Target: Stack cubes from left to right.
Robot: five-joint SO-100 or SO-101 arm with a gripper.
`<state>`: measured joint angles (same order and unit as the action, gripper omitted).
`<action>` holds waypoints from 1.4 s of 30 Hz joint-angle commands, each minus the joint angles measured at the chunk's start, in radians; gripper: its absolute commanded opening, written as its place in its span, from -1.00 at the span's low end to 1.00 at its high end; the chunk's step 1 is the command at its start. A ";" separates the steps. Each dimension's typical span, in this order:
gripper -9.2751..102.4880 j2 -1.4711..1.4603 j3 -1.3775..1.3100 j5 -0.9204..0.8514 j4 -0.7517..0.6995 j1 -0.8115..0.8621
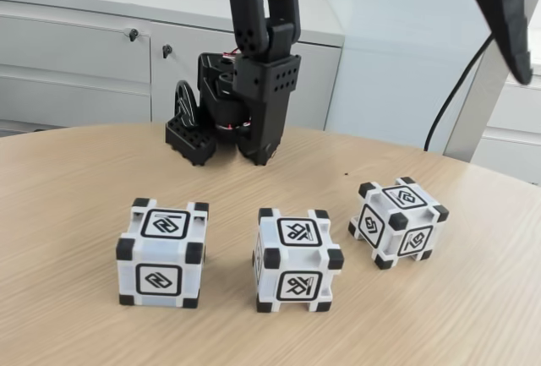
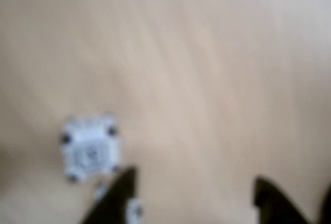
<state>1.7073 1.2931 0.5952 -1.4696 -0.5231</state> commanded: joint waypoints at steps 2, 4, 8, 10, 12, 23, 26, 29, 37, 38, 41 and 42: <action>-0.38 0.003 -0.023 0.028 -0.005 -0.006; -0.34 -0.003 0.011 0.026 -0.005 -0.003; -0.28 0.008 0.161 0.063 -0.002 -0.009; -0.31 0.011 0.232 0.146 0.000 -0.009; -0.35 0.011 0.284 0.192 0.009 -0.009; -0.32 -0.008 0.333 0.167 0.000 -0.009; -0.31 -0.026 0.333 0.107 0.000 0.006; -0.30 -0.054 0.333 0.058 0.000 0.006; -0.28 -0.118 0.333 -0.107 -0.002 0.008; -0.28 -0.121 0.334 -0.124 -0.002 0.008; -0.26 -0.127 0.357 -0.161 -0.002 0.008; -0.26 -0.127 0.380 -0.166 -0.002 0.008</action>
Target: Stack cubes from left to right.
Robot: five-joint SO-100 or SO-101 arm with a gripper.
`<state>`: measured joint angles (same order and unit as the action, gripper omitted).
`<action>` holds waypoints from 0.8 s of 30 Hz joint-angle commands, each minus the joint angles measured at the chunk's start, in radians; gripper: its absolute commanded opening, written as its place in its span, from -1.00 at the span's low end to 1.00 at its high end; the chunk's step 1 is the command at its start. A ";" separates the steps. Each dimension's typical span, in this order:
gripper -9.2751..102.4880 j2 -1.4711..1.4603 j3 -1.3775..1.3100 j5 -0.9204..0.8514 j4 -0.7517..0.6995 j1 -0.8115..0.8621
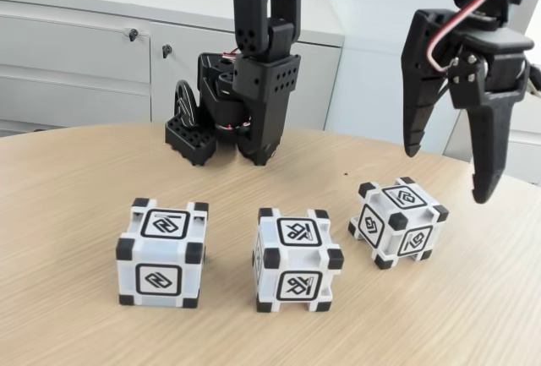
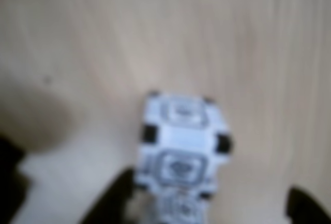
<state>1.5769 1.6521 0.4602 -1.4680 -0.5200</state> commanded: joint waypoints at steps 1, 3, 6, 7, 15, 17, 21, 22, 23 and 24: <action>-0.26 0.003 0.048 -0.032 0.000 0.005; -0.26 0.005 0.097 -0.023 0.012 0.005; -0.27 0.012 0.138 0.003 0.014 0.005; -0.27 0.017 0.141 0.020 0.014 0.005; -0.29 0.003 0.144 0.064 0.014 0.006; -0.29 0.003 0.146 0.052 0.015 0.008; -0.28 0.003 0.146 0.028 0.015 0.009; -0.28 0.003 0.144 0.026 0.015 0.009; -0.28 0.005 0.144 0.025 0.015 0.009; -0.28 0.005 0.143 0.025 0.015 0.008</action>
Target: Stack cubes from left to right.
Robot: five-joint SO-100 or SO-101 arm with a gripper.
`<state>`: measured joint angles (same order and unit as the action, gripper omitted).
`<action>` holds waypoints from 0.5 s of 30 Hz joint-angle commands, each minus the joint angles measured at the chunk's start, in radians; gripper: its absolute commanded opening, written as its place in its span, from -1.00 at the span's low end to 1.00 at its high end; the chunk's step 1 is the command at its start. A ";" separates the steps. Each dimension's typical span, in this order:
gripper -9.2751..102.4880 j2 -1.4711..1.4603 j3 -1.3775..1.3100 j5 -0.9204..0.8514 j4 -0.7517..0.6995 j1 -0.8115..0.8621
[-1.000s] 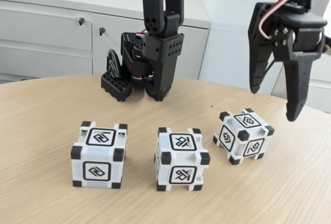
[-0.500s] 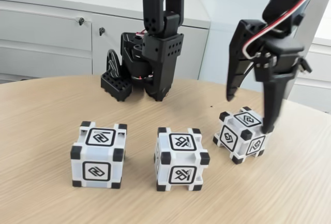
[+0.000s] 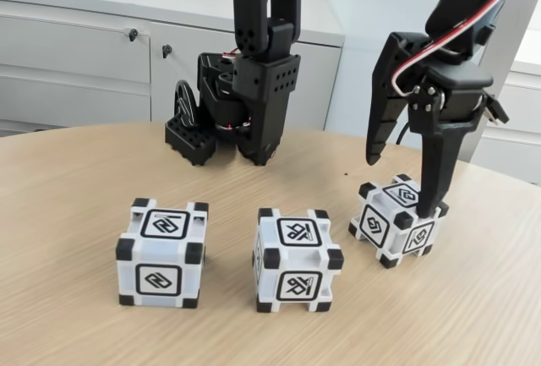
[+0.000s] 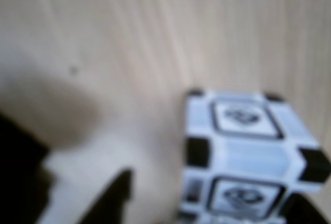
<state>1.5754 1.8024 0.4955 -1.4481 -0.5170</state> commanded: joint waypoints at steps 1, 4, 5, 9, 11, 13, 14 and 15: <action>-0.28 0.011 -0.008 -0.009 -0.005 0.005; -0.29 0.023 -0.020 -0.011 -0.005 0.005; -0.29 0.023 -0.021 -0.014 -0.005 0.005; -0.28 0.023 -0.021 -0.018 -0.005 0.006; -0.27 0.023 -0.023 -0.026 -0.005 0.009; -0.25 0.023 -0.023 -0.034 -0.005 0.034; -0.25 0.023 -0.023 -0.038 -0.005 0.052; -0.24 0.023 -0.026 -0.051 -0.005 0.074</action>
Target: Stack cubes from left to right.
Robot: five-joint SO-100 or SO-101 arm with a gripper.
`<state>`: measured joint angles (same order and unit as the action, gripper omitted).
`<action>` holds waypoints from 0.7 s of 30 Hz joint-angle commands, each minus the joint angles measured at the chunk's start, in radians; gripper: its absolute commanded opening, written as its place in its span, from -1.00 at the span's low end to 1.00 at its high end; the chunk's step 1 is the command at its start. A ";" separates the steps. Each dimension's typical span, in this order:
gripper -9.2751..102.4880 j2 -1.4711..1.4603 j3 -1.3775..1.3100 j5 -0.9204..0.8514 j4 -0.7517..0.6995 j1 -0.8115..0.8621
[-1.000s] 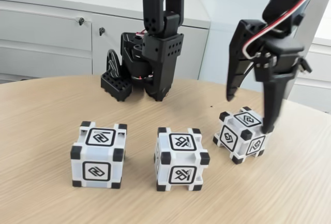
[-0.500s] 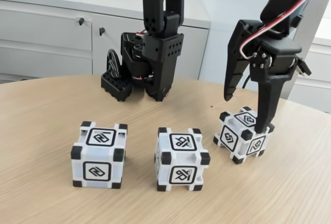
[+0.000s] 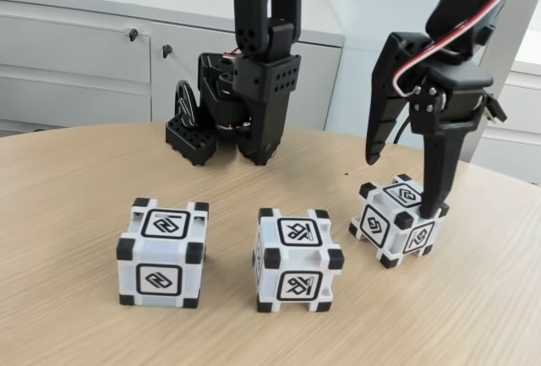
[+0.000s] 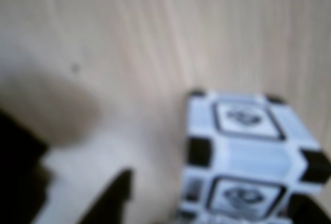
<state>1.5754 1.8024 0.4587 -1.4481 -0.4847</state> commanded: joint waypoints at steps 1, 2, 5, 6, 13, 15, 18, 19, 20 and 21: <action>-0.25 0.023 -0.026 -0.023 -0.005 0.061; -0.25 0.023 -0.026 -0.029 -0.005 0.078; -0.24 0.005 -0.025 -0.044 -0.003 0.094; -0.24 0.005 -0.025 -0.049 0.005 0.094; -0.15 0.006 -0.011 -0.098 0.129 0.095; -0.15 0.006 -0.011 -0.103 0.155 0.094; -0.15 0.005 -0.009 -0.104 0.167 0.094; -0.15 0.005 -0.008 -0.098 0.167 0.094; -0.15 0.005 -0.008 -0.092 0.166 0.094; -0.15 0.005 -0.008 -0.083 0.161 0.087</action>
<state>1.5754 1.8024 0.3620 -1.2916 -0.4019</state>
